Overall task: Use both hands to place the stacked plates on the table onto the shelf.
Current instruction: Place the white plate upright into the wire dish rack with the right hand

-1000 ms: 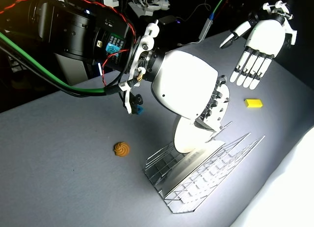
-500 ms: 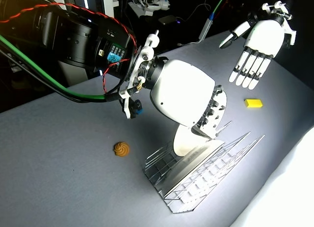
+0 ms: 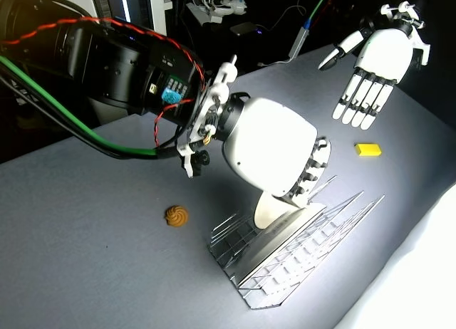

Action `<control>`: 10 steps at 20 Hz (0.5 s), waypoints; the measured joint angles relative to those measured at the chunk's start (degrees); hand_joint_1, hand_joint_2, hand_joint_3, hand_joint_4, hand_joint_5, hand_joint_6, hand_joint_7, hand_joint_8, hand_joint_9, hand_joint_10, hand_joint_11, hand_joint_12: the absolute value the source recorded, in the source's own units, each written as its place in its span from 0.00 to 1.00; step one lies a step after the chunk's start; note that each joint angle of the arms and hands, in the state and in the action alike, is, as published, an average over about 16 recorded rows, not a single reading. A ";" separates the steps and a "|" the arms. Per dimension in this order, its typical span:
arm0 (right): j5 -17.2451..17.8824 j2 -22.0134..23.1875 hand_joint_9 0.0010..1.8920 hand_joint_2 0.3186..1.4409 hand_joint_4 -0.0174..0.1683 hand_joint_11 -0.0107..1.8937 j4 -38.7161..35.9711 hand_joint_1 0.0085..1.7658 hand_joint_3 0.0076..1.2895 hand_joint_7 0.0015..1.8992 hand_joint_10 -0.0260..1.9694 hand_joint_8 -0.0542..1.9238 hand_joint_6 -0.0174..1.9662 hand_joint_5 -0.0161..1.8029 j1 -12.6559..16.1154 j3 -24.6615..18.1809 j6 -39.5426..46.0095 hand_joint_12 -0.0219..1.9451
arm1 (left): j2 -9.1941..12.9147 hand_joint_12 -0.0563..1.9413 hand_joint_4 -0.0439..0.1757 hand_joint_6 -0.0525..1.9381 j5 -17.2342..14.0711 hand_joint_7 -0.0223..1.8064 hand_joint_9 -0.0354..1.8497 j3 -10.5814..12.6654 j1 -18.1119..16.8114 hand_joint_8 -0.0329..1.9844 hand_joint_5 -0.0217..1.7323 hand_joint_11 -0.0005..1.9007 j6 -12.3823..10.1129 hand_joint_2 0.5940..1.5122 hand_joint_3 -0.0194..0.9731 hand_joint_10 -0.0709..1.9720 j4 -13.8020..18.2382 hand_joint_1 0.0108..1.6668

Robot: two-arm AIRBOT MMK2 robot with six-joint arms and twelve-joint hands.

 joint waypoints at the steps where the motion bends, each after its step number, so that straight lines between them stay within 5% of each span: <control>1: -0.15 -0.16 0.50 0.67 0.05 0.40 0.01 0.68 0.00 0.48 0.64 0.54 0.50 0.46 -0.09 0.42 0.27 0.74 | -0.02 0.16 0.20 0.03 0.00 0.06 0.06 0.00 0.01 0.02 0.05 0.01 0.00 0.57 0.04 0.04 0.00 0.00; 10: -0.52 -1.37 0.50 0.66 0.05 0.42 0.02 0.70 0.00 0.48 0.64 0.53 0.57 0.45 -1.41 2.90 1.57 0.69 | -0.14 0.16 0.20 0.03 0.01 0.06 0.07 0.00 0.16 0.02 0.05 0.01 0.00 0.57 0.04 0.04 -0.02 0.00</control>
